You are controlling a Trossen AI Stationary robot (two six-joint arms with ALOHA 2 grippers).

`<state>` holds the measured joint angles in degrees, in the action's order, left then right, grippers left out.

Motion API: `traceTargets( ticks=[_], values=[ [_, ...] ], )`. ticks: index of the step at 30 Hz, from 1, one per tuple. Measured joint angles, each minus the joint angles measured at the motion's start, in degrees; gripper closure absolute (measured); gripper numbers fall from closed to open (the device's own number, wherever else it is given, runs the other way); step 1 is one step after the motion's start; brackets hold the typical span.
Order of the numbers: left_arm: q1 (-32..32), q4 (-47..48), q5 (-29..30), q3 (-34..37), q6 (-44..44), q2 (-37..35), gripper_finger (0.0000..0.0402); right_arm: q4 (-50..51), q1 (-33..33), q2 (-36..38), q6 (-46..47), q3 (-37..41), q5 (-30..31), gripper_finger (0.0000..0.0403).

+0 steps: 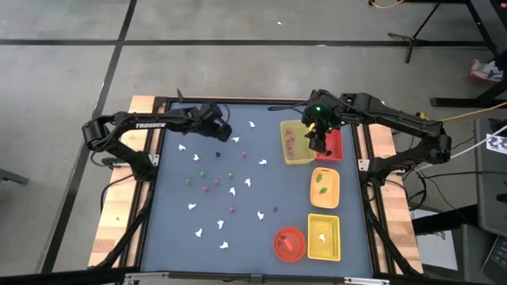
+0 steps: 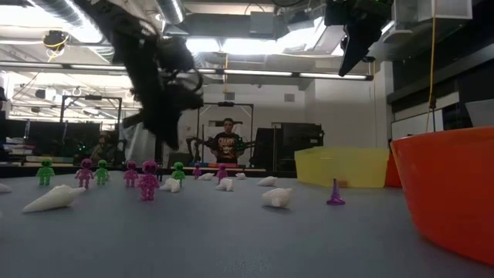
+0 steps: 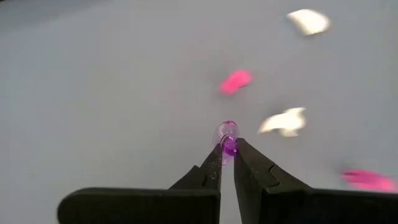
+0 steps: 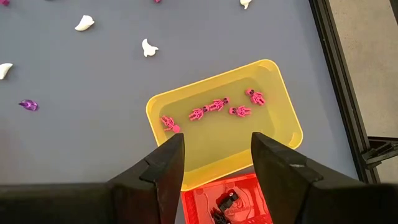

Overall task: Sort Halloween decoration
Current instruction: Put the violet witch hat toy into the orange bin

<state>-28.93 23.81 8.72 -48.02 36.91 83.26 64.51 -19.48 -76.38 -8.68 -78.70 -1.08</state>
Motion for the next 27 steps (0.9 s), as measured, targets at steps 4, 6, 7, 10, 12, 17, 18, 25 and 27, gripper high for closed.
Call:
traceTargets(
  ticks=[4, 6, 7, 10, 12, 17, 18, 25, 27],
  values=[
    [3.73, -0.73, -2.74, -3.44, 0.04, 0.0, 0.0391, 0.02, 0.0, 0.01, 0.0, 0.0, 0.0, 0.0219],
    [6.25, -0.92, -3.76, -5.01, 0.06, 0.0, 0.0391, 0.02, -0.01, 0.01, -0.01, 0.0, 0.0, 0.0219],
    [7.72, -0.95, -3.78, -5.76, 0.24, 0.0, 0.0391, 0.02, 0.0, 0.01, 0.01, 0.0, 0.0, 0.0219],
    [12.58, -2.04, -3.78, -7.34, 0.52, 0.0, 0.039, 0.02, -0.01, 0.0, 0.02, 0.0, 0.0, 0.0219],
    [15.9, -4.17, -3.77, -7.75, 1.89, 0.0, 0.039, 0.02, 0.01, 0.0, 0.01, 0.0, 0.0, 0.0219],
    [24.06, -11.39, -3.38, -7.77, 4.12, 0.0, 0.039, 0.02, 0.02, 0.02, -0.01, 0.0, 0.0, 0.0219],
    [25.69, -12.62, -2.86, -7.77, 5.04, 0.0, 0.039, 0.02, 0.01, 0.01, 0.0, 0.0, 0.0, 0.0219],
    [37.27, -20.5, 2.4, -7.77, 6.67, 0.0, 0.039, 0.04, 0.0, 0.0, 0.01, 0.0, 0.0, 0.0219],
    [40.69, -22.92, 5.22, -7.77, 6.68, 0.0, 0.039, 0.04, 0.01, 0.0, 0.01, 0.0, 0.0, 0.0219]
  ],
)
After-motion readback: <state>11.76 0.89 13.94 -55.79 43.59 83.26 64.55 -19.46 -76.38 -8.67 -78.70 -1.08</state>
